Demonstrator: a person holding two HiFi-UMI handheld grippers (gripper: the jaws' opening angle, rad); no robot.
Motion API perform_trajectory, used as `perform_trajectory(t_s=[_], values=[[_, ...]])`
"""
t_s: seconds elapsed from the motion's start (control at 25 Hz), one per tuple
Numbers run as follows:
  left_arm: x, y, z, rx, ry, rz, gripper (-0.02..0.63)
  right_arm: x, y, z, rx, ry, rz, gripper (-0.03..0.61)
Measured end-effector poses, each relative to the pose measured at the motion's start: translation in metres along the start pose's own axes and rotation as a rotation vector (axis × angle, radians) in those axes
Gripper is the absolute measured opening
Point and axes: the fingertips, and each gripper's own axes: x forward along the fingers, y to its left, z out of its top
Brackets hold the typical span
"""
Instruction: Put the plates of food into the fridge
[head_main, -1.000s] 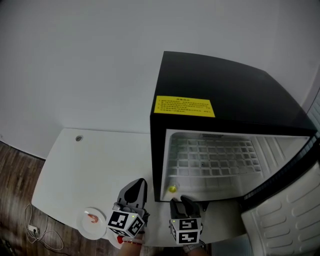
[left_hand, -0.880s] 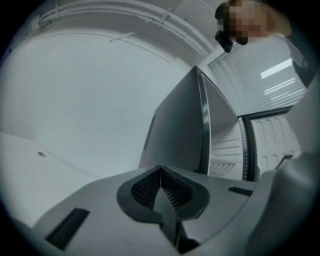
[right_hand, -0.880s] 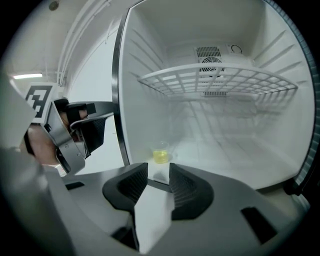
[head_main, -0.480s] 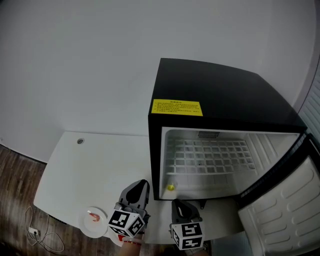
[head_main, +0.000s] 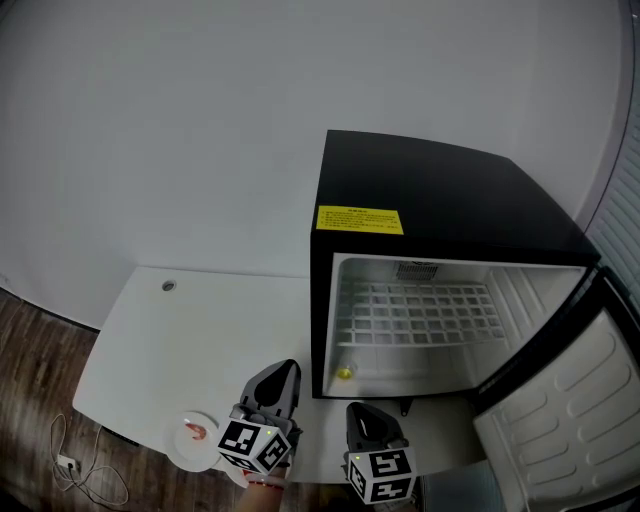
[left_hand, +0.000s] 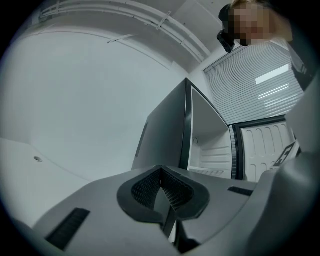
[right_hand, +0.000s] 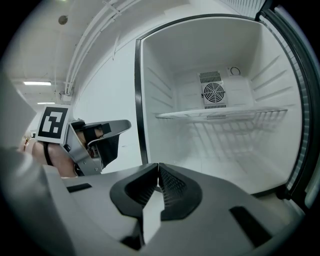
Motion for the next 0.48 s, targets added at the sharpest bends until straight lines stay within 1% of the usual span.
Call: perform_trajectory(t_s=[0.16,0.28,0.48], values=[[-0.008,-0.006,0.015,0.012,-0.011,0.002,0.006,-0.009,0.006,0.000,-0.008,0.000,0.004,0.009],[-0.017,-0.006,0.019,0.018,-0.027,-0.003,0.006,-0.016,0.014,-0.002,-0.014,0.004,0.013,0.009],[-0.039,-0.005,0.027,0.029,-0.036,0.007,0.006,-0.028,0.036,-0.010,-0.016,0.017,0.046,0.009]])
